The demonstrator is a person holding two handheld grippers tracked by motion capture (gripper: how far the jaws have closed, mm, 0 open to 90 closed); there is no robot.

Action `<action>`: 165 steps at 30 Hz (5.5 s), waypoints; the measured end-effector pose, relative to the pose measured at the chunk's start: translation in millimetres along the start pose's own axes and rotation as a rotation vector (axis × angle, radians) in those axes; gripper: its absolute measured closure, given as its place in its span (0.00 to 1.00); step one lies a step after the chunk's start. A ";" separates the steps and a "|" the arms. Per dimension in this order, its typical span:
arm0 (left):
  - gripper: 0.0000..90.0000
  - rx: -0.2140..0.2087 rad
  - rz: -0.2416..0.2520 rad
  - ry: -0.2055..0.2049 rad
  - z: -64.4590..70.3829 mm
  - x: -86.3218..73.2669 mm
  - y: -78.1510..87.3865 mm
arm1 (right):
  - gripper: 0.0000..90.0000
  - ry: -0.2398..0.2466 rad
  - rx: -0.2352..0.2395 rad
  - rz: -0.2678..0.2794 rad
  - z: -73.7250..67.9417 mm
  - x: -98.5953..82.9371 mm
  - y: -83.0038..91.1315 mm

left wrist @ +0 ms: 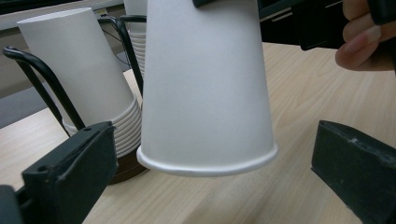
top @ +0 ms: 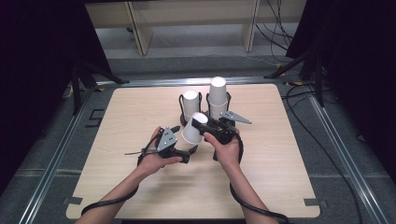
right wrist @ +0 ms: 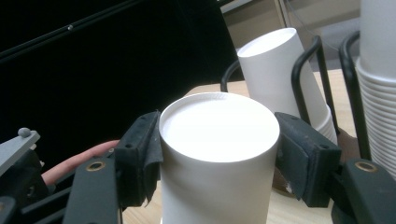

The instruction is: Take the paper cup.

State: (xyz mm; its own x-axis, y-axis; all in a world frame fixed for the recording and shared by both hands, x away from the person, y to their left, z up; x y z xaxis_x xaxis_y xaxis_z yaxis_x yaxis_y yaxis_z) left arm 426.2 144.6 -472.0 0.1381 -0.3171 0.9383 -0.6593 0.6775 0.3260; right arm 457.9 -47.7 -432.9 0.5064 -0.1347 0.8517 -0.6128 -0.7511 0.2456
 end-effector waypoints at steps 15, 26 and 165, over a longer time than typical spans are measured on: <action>0.00 -0.003 0.006 0.010 0.7 -1.3 5.1 | 0.39 -0.123 0.025 -0.009 13.8 -7.0 3.5; 0.00 -0.007 0.005 0.017 1.5 -2.4 3.7 | 0.39 -0.209 0.044 -0.016 24.1 -13.0 4.9; 0.14 -0.022 0.176 0.206 1.4 -15.8 -21.0 | 0.40 -0.553 0.203 0.007 35.5 -11.1 5.2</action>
State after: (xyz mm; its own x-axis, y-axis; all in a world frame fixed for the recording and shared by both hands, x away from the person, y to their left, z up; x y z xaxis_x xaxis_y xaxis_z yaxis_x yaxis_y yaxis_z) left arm 436.8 134.5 -493.8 0.1719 -0.0526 0.9837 -0.6708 0.7251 0.1560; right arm 470.7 -73.1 -457.5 0.7773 -0.4162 0.4717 -0.5166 -0.8502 0.1011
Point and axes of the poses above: each handheld gripper's, and its own axes: y roughly backward along the jaws, x roughly out of its top, z roughly to its right, the point moved 2 cm from there along -y, roughly forward along the jaws, and after that the axes turned 4 degrees about -z, right-handed, at the moved point
